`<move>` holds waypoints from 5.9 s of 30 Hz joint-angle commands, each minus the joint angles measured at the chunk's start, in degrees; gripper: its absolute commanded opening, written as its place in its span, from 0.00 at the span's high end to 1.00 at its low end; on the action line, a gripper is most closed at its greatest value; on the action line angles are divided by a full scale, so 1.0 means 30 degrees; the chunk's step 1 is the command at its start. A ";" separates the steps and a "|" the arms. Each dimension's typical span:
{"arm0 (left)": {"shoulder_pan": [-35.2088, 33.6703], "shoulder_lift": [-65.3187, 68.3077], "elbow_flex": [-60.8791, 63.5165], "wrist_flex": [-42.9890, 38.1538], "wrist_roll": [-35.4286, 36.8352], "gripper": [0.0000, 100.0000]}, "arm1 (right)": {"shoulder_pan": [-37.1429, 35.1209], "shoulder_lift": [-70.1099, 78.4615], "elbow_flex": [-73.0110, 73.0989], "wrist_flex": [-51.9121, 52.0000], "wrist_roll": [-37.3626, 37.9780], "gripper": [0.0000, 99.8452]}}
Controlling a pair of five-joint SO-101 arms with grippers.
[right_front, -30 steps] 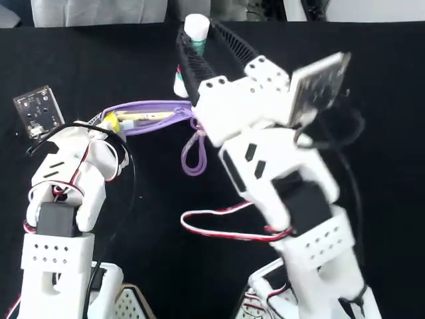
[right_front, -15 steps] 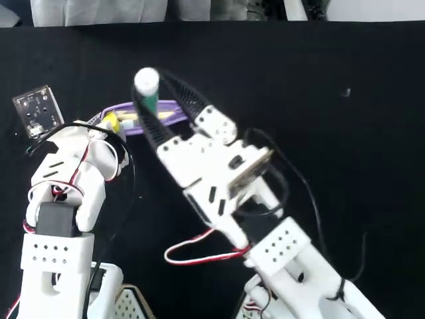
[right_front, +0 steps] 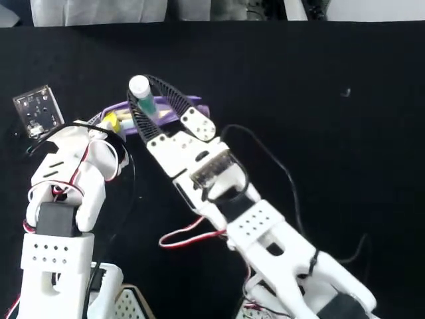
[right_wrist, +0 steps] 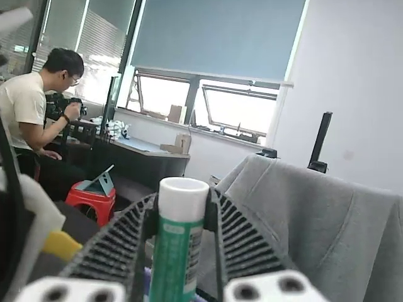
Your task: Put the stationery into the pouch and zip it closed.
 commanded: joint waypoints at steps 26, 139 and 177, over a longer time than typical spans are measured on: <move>0.0249 0.0469 0.0132 0.0000 -0.0703 0.97 | 0.3516 -0.9304 -0.5817 2.2125 0.2374 0.81; 0.0308 0.0469 0.0132 0.0029 -0.0703 0.97 | 0.4484 -0.9363 0.4615 1.2835 -0.3604 0.85; 0.0308 0.0264 -0.3707 0.0205 -0.0733 0.87 | 0.4513 -0.9275 -0.8454 2.7311 -0.3516 0.99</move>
